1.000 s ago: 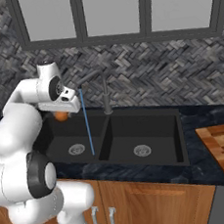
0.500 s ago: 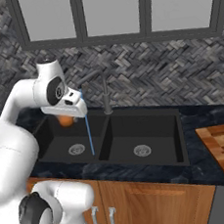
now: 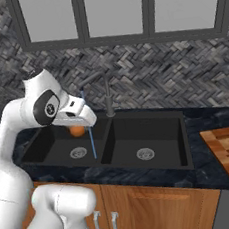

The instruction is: Pick the tangerine from the sink and place it on the cutting board to airdry. Then turn off the sink faucet.

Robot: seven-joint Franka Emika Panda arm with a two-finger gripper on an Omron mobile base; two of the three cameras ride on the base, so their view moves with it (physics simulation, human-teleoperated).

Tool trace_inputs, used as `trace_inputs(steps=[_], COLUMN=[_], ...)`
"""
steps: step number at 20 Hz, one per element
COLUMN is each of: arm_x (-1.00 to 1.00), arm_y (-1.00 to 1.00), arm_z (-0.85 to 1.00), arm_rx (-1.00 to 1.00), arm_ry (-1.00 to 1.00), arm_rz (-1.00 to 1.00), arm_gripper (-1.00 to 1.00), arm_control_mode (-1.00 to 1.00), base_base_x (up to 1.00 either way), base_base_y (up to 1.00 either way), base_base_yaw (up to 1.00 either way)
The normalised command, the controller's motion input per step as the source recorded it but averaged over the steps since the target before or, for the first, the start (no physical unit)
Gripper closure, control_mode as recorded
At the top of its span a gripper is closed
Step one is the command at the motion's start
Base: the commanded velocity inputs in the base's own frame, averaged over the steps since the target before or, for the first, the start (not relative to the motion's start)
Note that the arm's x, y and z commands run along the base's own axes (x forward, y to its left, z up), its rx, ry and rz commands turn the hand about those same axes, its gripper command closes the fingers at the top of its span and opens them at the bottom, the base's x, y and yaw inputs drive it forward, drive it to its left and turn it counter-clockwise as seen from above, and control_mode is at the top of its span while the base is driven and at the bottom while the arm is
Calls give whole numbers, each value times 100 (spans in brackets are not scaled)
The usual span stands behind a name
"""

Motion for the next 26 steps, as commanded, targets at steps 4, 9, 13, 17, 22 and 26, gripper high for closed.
trace_inputs(steps=[4,9,13,17,22,26], arm_x=[-40,-30,-32,-17,-10,-4], arm_y=[-76,-80,-72,-84,-76,-79], arm_z=[11,14,1,0,4,13], arm_rx=[-3,0,-1,0,0,0], arm_ry=[-7,0,-8,-3,0,0], arm_rz=[-5,-6,-5,-4,-4,-2], arm_gripper=[100,100,100,100,100,100], arm_control_mode=[-100,-100,-100,-100,-100,-100], base_base_x=[0,0,0,0,0,0], base_base_y=[0,0,0,0,0,0], base_base_yaw=[0,0,0,0,0,0])
